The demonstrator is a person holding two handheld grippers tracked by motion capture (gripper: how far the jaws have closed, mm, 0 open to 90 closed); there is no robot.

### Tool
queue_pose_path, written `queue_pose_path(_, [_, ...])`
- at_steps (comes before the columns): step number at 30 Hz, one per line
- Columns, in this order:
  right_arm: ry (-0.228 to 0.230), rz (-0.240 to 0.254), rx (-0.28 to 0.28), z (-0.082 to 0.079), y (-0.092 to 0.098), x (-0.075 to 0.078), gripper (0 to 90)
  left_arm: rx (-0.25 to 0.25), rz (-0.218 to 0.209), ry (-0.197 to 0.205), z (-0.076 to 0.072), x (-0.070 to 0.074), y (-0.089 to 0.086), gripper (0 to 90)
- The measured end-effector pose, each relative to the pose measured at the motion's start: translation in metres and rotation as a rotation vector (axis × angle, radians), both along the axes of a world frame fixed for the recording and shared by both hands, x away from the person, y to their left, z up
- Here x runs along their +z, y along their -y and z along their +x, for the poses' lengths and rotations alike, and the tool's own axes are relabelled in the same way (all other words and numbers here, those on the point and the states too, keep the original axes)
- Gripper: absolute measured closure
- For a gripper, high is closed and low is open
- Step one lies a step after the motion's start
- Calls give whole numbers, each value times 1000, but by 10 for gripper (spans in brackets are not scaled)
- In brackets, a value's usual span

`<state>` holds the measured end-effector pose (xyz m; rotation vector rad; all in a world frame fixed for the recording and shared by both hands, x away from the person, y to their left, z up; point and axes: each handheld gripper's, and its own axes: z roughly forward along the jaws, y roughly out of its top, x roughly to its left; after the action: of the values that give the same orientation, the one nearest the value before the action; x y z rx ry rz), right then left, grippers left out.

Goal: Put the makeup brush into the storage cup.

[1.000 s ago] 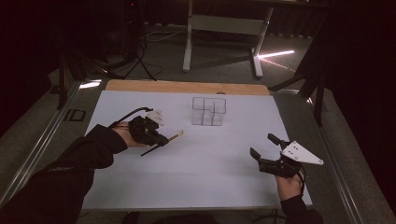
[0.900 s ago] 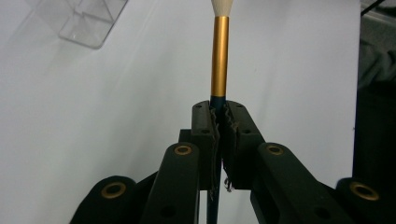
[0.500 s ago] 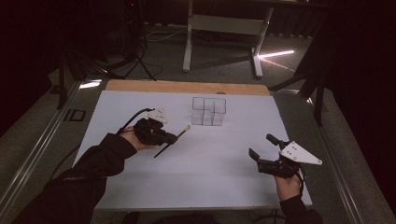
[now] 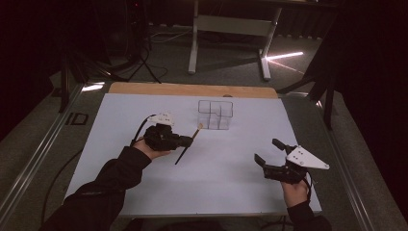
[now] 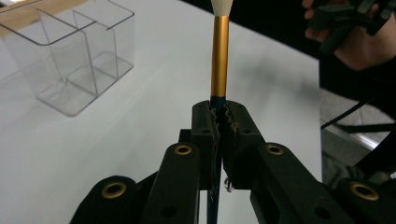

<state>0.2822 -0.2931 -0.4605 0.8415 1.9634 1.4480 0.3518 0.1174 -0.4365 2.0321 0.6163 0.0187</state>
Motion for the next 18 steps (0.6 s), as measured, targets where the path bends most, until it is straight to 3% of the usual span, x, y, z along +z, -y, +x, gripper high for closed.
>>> queue_pose_path(10, [-47,-1,28,2,-12,-2,146,23,-84,11,-4,-6,12,840])
queue_pose_path(13, [-79,37,45,3,-14,0,147,25,-109,19,-5,-8,17,840])
queue_pose_path(18, [-95,72,74,8,-17,12,144,23,-144,14,-5,-11,22,840])
